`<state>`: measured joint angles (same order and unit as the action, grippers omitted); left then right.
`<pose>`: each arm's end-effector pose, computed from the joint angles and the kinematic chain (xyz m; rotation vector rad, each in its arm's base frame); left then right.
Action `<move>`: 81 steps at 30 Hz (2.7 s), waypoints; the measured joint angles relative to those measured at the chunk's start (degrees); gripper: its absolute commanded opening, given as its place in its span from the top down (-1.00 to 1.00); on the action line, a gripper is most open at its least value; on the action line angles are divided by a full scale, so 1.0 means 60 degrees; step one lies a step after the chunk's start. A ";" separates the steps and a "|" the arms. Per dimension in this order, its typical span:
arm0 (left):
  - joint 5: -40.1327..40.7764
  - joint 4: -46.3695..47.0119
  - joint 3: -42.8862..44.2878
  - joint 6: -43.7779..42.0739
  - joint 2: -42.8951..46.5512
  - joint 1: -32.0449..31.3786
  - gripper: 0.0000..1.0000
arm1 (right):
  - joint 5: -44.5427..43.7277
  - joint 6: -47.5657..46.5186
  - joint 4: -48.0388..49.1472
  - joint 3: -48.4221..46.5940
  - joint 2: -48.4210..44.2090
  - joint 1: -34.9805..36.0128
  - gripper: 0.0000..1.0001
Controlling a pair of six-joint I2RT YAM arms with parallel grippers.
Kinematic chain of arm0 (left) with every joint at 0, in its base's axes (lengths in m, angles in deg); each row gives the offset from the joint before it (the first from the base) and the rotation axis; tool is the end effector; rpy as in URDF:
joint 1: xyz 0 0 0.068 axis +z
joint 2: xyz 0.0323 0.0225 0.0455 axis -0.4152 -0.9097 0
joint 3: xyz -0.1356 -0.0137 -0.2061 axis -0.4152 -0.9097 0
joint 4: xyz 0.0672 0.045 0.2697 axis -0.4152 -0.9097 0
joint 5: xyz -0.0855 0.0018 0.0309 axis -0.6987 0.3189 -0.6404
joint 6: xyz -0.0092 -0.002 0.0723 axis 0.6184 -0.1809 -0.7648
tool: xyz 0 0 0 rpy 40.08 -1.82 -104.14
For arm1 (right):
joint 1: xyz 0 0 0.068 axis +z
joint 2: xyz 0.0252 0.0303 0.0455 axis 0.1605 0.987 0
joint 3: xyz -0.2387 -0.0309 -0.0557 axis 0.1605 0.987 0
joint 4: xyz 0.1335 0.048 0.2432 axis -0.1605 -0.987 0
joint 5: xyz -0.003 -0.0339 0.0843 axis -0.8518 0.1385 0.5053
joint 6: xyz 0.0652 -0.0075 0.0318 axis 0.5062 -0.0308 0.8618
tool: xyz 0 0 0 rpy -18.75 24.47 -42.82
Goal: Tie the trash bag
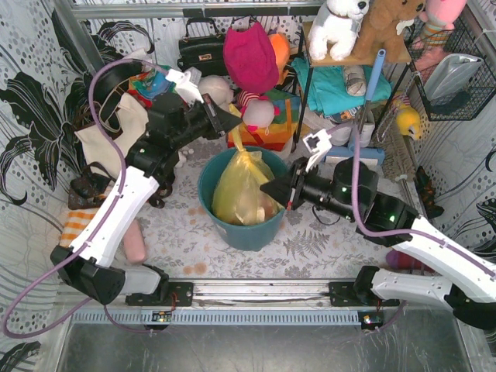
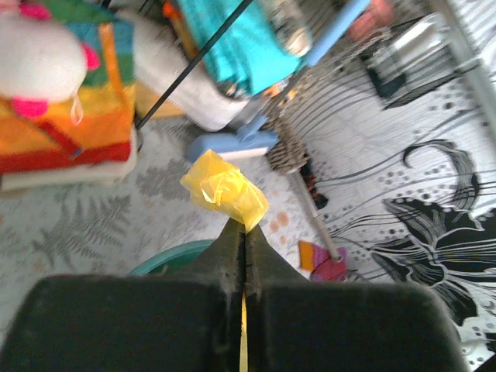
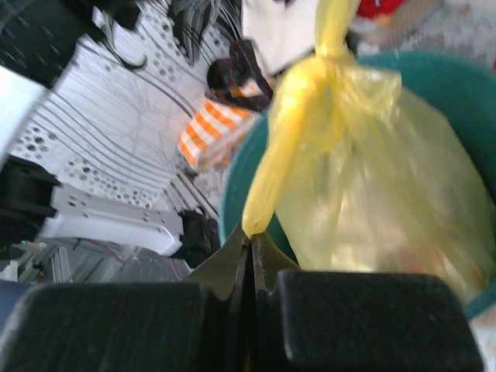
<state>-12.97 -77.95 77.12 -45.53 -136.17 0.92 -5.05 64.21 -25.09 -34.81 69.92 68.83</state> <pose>0.3093 -0.1559 0.4295 0.0694 1.7995 -1.0232 0.1358 0.2269 0.4373 -0.3518 1.6883 1.2222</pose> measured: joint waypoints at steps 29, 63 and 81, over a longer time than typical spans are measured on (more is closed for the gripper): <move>0.0896 -0.1005 -0.0933 -0.0390 -0.0448 -0.0004 0.85 | 0.0240 0.0965 -0.0331 0.1942 -0.0845 0.0000 1.00; 0.7614 0.1013 -0.4634 -0.3024 0.3534 0.0044 -0.96 | -0.4918 -0.2178 -0.1224 0.0102 0.0878 -0.1279 -0.94; 1.0539 0.6863 -1.0918 -0.3858 0.1905 0.1089 -0.96 | -0.4914 -0.4827 0.4783 0.8506 0.0659 -0.7697 -0.94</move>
<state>50.26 -36.77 11.62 -68.68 -124.74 7.45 -34.53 35.25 3.61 16.23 73.88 22.64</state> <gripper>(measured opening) 0.979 0.970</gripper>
